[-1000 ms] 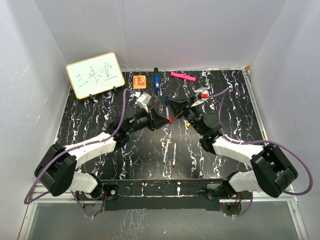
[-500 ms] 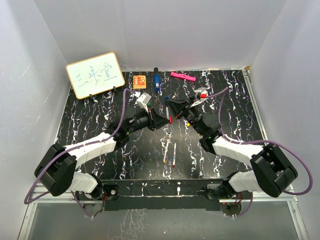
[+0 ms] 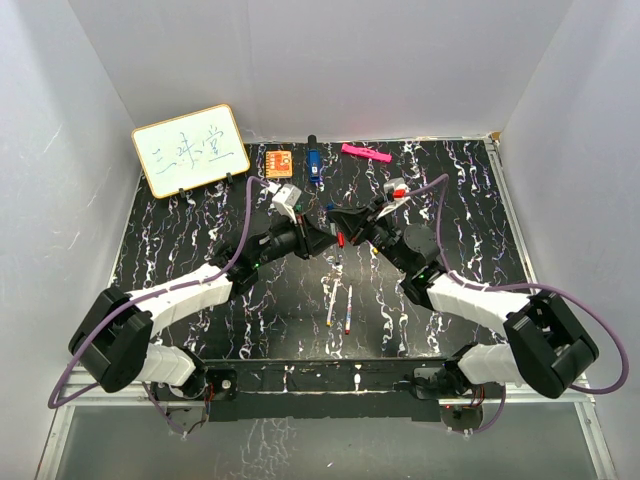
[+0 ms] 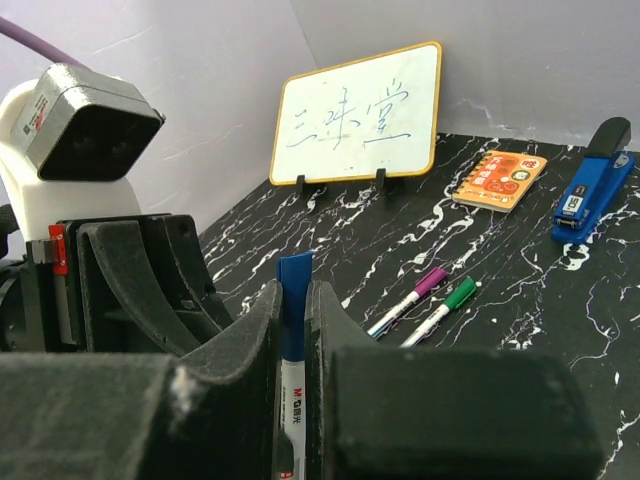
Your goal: Insert the pens into the pen caps
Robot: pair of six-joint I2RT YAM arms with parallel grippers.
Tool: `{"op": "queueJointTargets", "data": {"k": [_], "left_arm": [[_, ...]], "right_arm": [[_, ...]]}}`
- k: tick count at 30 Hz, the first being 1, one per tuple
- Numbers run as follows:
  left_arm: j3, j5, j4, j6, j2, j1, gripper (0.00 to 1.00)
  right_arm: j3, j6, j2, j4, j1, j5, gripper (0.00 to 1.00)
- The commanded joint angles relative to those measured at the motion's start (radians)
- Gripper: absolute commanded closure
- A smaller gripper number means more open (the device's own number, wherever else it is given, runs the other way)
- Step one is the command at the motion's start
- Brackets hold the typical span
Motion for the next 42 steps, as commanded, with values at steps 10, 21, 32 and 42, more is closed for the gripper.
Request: {"op": "queueJointTargets", "data": {"k": [10, 21, 32, 42], "left_arm": [[0.055, -0.045, 0.16, 0.022, -0.072, 0.007, 1.0], [0.022, -0.054, 0.293, -0.044, -0.129, 0.052, 1.0], [-0.013, -0.035, 0.381, -0.119, -0.163, 0.135, 1.0], [-0.007, 0.025, 0.498, -0.23, -0.107, 0.176, 1.0]], "right_arm": [[-0.007, -0.025, -0.004, -0.098, 0.003, -0.106, 1.0], [-0.002, -0.066, 0.026, -0.158, 0.004, -0.157, 1.0], [-0.001, -0.094, 0.038, -0.201, 0.005, -0.217, 1.0], [0.01, -0.121, 0.067, -0.27, 0.013, -0.262, 1.0]]}}
